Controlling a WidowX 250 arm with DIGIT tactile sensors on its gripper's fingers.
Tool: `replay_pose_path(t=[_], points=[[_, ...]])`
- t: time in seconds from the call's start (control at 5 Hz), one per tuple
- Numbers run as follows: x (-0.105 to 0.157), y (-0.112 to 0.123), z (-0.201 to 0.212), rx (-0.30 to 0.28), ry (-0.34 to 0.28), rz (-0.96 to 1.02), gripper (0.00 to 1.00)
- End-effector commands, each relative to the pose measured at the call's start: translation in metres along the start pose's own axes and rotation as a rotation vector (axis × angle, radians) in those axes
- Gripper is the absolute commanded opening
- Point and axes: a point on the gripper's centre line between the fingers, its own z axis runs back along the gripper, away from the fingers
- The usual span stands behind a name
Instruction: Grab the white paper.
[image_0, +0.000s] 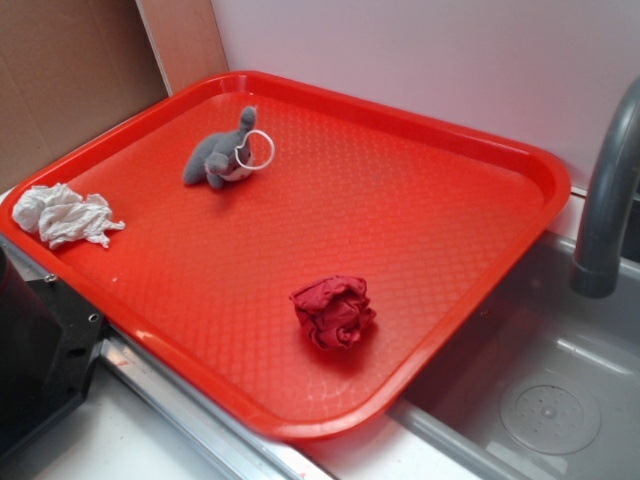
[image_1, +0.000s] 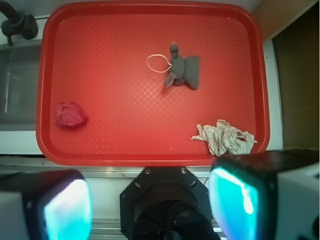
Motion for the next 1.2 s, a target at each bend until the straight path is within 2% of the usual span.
replay_pose_path(t=[0.0, 0.2, 0.4, 0.6, 0.8, 1.0], points=[[0.0, 0.0, 0.0, 0.0, 0.0, 0.0, 1.0], [0.003, 0.052, -0.049, 0.083, 0.031, 0.242, 1.0], [-0.015, 0.106, -0.093, 0.155, 0.07, 0.48, 1.0], [-0.032, 0.139, -0.14, 0.161, 0.05, 0.616, 1.0], [-0.03, 0.149, -0.171, 0.18, 0.017, 0.711, 1.0], [-0.023, 0.158, -0.193, 0.156, 0.039, 0.731, 1.0]])
